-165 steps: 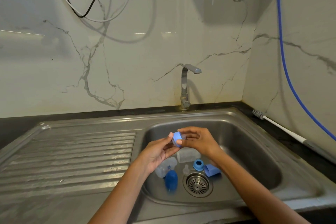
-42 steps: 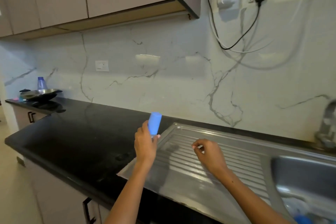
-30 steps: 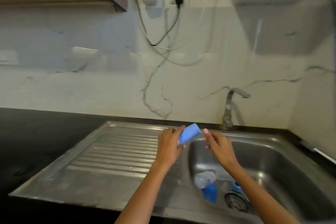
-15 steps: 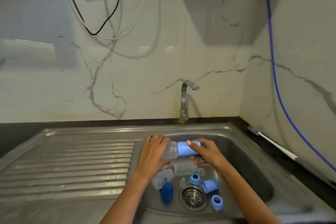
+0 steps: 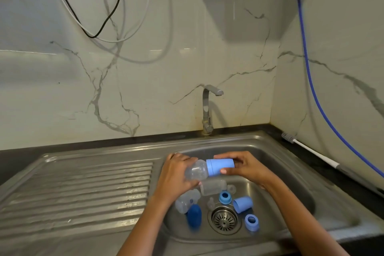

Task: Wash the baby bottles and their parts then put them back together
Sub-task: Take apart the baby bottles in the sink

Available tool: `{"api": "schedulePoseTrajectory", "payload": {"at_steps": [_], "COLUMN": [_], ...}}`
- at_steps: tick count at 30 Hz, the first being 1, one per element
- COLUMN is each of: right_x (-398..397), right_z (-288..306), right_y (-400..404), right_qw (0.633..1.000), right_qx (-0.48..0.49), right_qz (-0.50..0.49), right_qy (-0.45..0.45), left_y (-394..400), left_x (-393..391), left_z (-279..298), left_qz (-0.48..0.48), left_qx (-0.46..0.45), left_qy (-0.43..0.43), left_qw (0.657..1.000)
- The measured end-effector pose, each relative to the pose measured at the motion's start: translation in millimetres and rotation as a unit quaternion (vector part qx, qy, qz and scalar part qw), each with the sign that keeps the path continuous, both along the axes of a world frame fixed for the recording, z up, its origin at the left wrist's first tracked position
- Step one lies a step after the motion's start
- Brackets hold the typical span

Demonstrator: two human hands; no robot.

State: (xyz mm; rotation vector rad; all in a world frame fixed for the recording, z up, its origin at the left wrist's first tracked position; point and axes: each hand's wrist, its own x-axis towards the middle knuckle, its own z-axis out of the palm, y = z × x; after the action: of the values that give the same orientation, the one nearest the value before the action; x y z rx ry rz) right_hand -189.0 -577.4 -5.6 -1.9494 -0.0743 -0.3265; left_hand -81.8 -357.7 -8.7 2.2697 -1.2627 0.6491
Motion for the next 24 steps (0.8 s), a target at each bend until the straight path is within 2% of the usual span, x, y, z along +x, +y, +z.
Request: {"api": "schedulePoseTrajectory", "payload": {"at_steps": [4, 6, 14, 17, 20, 22, 24], "right_x": [0.8, 2.8, 6.0, -3.2, -14.8, -17.9, -12.8], "right_z": [-6.0, -7.3, -6.5, -2.6, -3.1, -10.1, -28.1], "right_y": [7.4, 10.4, -8.5, -21.3, -38.3, -44.3, -47.4], "right_qw": [0.988, 0.983, 0.998, 0.997, 0.978, 0.968, 0.941], "right_qx": [0.052, 0.040, 0.045, 0.058, 0.144, 0.103, 0.020], "right_qz": [-0.013, -0.017, -0.017, -0.037, -0.137, -0.228, -0.303], "right_qy": [0.147, 0.181, 0.032, -0.017, -0.056, 0.012, 0.149], "left_y": [-4.7, -7.1, -12.8, -11.5, -3.2, -0.2, -1.5], "left_x": [-1.0, 0.2, 0.3, -2.1, 1.0, 4.3, 5.6], "left_z": [-7.7, -8.7, -3.3, -8.7, -17.2, -18.6, -17.8], "left_qz": [0.019, 0.014, 0.022, 0.006, 0.021, 0.043, 0.065], "left_qx": [0.050, 0.049, 0.024, 0.002, -0.001, -0.005, 0.015], "left_qy": [-0.043, -0.054, -0.027, 0.049, 0.130, 0.137, 0.105], "left_qw": [0.998, 0.997, 0.999, 0.999, 0.991, 0.990, 0.992]}}
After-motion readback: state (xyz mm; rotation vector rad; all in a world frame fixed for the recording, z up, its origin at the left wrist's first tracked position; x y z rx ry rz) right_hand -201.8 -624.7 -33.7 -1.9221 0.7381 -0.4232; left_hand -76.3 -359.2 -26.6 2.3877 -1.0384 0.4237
